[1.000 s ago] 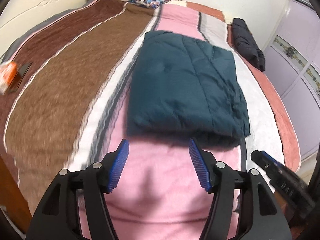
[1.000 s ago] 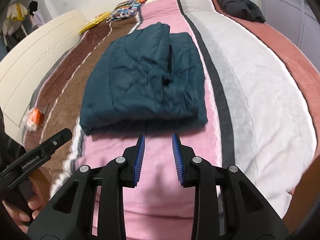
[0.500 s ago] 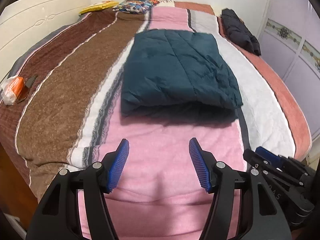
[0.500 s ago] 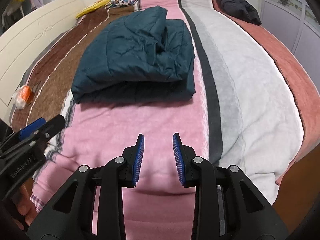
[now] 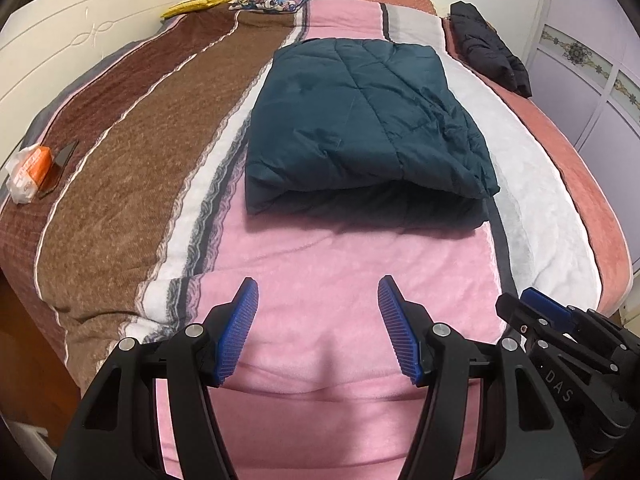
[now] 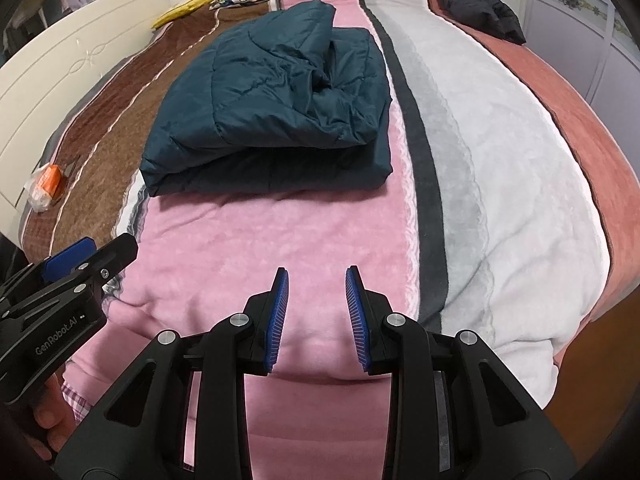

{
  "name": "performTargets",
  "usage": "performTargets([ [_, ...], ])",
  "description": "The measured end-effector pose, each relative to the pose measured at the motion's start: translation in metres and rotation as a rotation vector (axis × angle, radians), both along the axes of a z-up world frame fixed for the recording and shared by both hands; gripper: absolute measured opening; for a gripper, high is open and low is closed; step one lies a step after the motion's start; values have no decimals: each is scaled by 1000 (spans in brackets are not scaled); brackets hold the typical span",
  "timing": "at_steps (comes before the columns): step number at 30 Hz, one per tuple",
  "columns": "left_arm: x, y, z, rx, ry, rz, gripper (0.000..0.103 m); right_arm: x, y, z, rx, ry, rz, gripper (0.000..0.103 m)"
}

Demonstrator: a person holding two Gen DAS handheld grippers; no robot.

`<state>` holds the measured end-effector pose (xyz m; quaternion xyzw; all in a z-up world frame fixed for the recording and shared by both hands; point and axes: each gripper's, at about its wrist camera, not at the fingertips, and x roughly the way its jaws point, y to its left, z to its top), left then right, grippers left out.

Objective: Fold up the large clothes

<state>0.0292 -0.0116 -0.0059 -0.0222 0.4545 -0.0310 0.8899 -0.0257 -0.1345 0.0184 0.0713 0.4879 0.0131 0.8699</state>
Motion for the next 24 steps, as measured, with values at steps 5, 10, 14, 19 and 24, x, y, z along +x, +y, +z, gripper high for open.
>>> performTargets([
  [5,0,-1,0,-1,-4,-3,60,2,2,-3,-6,14,1,30],
  [10,1,-1,0,-3,-4,-3,60,4,2,-5,-8,25,2,30],
  [14,1,-1,0,-3,-3,-3,60,5,3,-6,-12,27,3,30],
  [19,1,-1,0,-3,-4,-3,60,5,4,-7,-13,31,5,30],
  [24,1,-1,0,-2,-3,-4,60,5,4,-7,-13,33,7,30],
])
